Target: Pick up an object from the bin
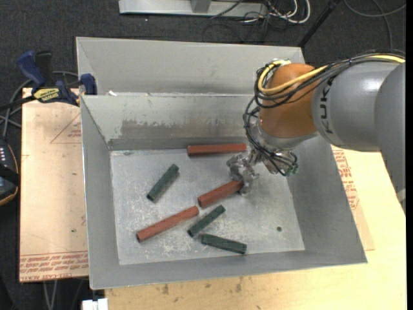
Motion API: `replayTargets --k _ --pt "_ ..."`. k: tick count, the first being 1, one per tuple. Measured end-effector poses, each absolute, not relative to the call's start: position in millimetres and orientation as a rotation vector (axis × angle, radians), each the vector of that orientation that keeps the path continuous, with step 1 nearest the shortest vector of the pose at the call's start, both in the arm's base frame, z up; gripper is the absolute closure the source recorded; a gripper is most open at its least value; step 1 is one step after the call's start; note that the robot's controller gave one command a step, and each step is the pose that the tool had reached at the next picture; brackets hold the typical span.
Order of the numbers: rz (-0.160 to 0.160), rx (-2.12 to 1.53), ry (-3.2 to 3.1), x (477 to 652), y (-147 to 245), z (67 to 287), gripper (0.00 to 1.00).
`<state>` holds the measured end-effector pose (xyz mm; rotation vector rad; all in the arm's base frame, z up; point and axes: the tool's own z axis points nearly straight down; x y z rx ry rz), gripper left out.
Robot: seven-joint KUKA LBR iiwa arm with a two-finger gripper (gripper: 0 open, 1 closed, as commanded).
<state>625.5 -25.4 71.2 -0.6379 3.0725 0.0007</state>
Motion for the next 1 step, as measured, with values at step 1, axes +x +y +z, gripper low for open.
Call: replayTargets --k 1 --pt "-0.002 -1.117 2.924 643.3 32.3 238.3 1.0"
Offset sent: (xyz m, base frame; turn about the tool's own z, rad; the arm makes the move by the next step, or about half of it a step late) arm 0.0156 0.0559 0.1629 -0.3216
